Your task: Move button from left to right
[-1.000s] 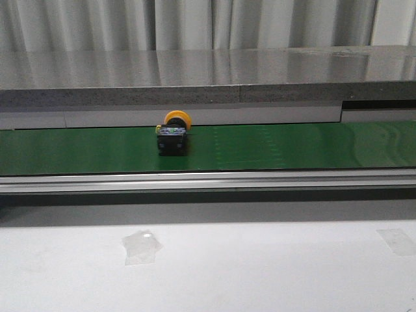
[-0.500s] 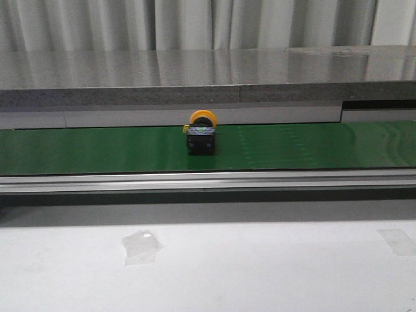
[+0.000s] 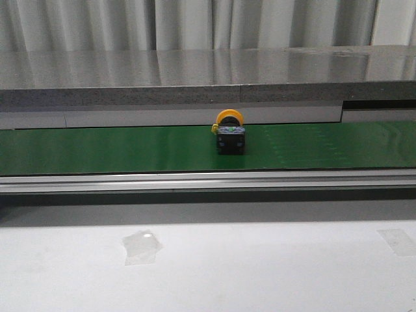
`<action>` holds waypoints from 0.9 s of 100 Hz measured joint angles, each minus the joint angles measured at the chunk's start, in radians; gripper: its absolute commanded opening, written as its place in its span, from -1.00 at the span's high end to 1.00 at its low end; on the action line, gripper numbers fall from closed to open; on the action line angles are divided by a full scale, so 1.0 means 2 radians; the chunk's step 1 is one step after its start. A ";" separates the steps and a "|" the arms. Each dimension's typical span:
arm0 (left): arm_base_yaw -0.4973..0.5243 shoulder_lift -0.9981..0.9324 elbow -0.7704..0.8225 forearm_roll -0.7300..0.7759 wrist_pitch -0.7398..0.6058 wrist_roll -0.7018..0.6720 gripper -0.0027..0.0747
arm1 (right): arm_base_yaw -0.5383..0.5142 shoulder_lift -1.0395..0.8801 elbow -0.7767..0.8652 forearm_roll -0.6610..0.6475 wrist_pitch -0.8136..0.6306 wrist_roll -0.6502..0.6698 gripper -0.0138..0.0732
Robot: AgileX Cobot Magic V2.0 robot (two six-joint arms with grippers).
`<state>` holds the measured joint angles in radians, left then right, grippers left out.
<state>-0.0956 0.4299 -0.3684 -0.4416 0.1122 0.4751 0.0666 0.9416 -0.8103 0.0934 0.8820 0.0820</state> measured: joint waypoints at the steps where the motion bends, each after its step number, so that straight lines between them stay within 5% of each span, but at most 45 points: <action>1: 0.000 0.000 0.000 0.000 0.000 0.000 0.98 | 0.000 0.000 0.000 0.001 -0.001 0.000 -0.80; 90: 0.000 0.000 0.000 0.000 0.000 0.000 0.98 | 0.008 0.279 -0.185 0.054 -0.032 -0.121 -0.80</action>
<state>-0.0956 0.4299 -0.3684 -0.4416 0.1122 0.4751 0.0833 1.4990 -1.1809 0.2018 0.8186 -0.1609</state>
